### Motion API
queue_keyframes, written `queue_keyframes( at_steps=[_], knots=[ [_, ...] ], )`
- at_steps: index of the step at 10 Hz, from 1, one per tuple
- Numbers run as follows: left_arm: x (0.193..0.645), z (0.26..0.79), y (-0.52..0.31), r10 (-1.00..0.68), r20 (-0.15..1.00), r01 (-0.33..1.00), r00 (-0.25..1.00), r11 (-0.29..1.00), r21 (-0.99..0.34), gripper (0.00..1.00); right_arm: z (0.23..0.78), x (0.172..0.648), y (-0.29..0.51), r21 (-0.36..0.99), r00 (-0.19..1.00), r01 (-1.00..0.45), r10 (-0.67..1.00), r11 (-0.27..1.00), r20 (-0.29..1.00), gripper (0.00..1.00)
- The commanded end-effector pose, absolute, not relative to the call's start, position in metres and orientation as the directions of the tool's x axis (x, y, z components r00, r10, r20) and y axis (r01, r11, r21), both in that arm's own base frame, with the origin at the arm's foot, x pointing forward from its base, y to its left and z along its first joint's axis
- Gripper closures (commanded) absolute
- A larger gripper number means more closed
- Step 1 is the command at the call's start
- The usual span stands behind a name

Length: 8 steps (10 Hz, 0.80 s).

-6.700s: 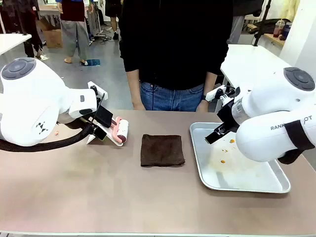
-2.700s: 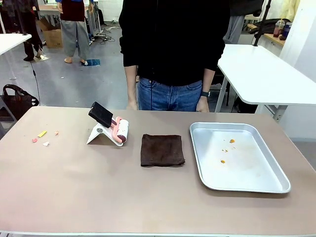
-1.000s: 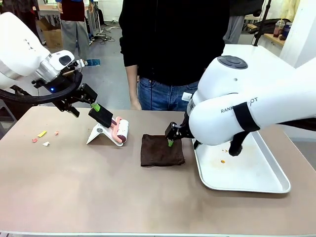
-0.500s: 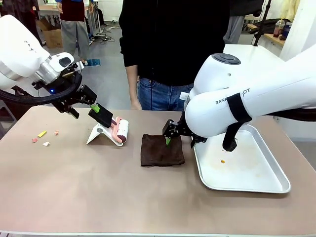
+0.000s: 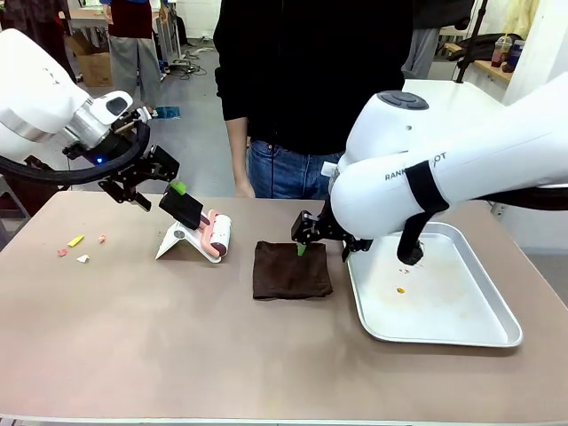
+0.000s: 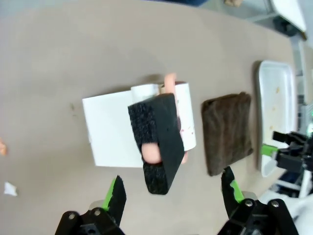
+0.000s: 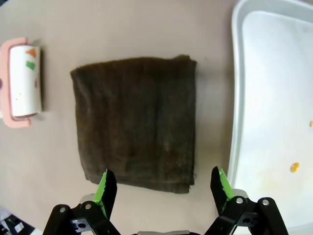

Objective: Clean the surface of the table.
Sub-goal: Hold the Lint Roller with your left hand and the towel with your right hand.

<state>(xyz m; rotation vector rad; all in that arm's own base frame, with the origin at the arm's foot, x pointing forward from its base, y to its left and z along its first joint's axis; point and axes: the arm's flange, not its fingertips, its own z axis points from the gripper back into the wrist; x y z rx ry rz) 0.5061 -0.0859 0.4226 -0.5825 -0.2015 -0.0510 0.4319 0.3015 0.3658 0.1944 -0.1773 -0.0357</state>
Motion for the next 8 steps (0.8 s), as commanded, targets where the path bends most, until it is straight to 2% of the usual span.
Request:
queue_keyframes(
  at_steps=[1,6,8],
  knots=[
    [0.520,0.416,-0.080,0.117,0.151,0.002,0.982,0.784,-0.621,0.00,0.365,0.458,0.323,0.170,0.988,0.035,-0.060,0.985,0.143,0.00],
    [0.524,0.394,-0.068,0.118,0.085,-0.027,0.989,0.727,-0.687,0.00,0.349,0.499,0.346,0.115,0.998,0.051,-0.055,0.992,0.027,0.00],
    [0.524,0.391,-0.070,0.108,0.080,-0.022,0.991,0.717,-0.697,0.00,0.330,0.507,0.355,0.019,0.999,0.053,-0.053,0.998,-0.014,0.00]
  ],
)
